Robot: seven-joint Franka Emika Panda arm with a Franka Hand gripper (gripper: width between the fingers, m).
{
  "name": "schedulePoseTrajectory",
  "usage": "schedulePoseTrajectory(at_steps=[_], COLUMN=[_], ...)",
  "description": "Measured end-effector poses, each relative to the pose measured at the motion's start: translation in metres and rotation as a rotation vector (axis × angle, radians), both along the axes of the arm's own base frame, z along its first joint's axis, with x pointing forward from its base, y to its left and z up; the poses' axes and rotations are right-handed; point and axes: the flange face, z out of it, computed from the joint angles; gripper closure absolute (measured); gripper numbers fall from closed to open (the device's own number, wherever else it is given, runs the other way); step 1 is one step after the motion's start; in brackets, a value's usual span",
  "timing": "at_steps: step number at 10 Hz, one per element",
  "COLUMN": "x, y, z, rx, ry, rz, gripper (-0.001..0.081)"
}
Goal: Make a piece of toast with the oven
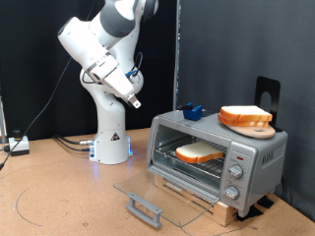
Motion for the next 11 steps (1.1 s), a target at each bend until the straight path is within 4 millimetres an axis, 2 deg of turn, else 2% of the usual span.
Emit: schedulePoseTrajectory(at_steps=[3, 5, 6, 7, 9, 11], x=[0.02, 0.034, 0.033, 0.029, 0.024, 0.027], y=[0.004, -0.006, -0.004, 0.001, 0.009, 0.003], z=[-0.019, -0.038, -0.038, -0.043, -0.048, -0.055], rx=[-0.016, -0.052, -0.055, -0.046, 0.029, 0.14], ry=[0.159, 0.337, 0.322, 0.409, 0.657, 0.862], rz=[-0.345, -0.489, -0.461, -0.433, -0.454, -0.523], gripper=[-0.0002, -0.0002, -0.0002, -0.0002, -0.0002, -0.0002])
